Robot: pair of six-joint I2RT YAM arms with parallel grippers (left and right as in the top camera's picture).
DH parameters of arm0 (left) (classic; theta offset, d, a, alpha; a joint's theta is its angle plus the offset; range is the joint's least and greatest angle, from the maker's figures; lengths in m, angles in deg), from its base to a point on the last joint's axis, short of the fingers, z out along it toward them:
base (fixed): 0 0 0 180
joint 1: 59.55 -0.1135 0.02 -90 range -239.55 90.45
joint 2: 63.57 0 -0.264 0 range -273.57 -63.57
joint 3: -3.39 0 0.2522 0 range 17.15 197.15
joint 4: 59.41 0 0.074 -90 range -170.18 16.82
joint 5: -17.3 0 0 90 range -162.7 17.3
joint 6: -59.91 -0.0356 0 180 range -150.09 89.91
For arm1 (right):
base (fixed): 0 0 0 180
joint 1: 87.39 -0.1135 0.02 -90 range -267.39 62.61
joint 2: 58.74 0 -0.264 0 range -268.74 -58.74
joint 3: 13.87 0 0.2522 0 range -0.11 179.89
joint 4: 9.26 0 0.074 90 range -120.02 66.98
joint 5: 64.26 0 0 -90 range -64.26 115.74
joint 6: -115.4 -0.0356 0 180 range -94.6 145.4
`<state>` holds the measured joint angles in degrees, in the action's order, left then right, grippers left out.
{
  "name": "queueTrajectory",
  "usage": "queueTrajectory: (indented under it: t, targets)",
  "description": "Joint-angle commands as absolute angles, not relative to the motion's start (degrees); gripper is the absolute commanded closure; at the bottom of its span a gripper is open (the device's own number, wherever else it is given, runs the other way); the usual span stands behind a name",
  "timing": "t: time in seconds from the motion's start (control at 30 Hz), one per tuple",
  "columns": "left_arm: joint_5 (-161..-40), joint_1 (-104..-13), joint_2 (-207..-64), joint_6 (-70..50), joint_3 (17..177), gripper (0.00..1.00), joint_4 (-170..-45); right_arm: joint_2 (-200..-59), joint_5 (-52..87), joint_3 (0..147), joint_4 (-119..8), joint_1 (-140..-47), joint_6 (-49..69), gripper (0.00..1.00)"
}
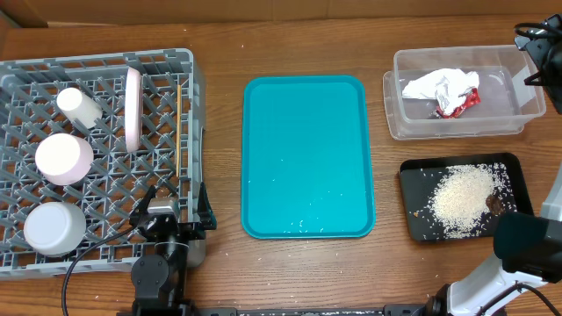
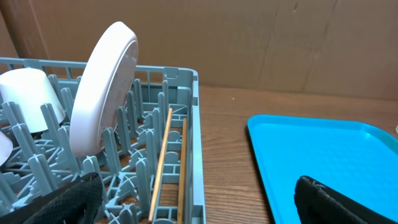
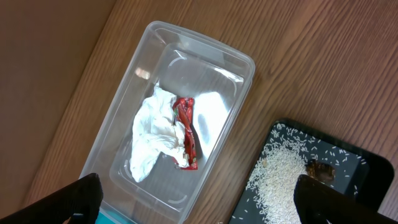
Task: Sort waste into correct bins and load items into the dishwasher
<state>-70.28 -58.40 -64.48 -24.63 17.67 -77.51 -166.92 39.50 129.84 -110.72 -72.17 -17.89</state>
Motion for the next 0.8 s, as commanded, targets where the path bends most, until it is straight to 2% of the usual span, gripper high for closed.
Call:
queueTrajectory:
  t: [0.0, 0.43, 0.77]
  targets:
    - [-69.7, -58.0, -63.8, -25.2, 17.4, 0.0, -77.4, -166.0, 40.0, 130.7, -110.5, -72.2, -18.1, 0.0]
    - [-69.7, -58.0, -63.8, -25.2, 17.4, 0.0, -77.4, -164.0, 40.1, 130.7, -110.3, -72.3, -18.1, 0.0]
    - [-69.7, -58.0, -63.8, -25.2, 17.4, 0.0, -77.4, -148.0, 46.3, 127.2, -109.8, -72.4, -17.9, 0.0]
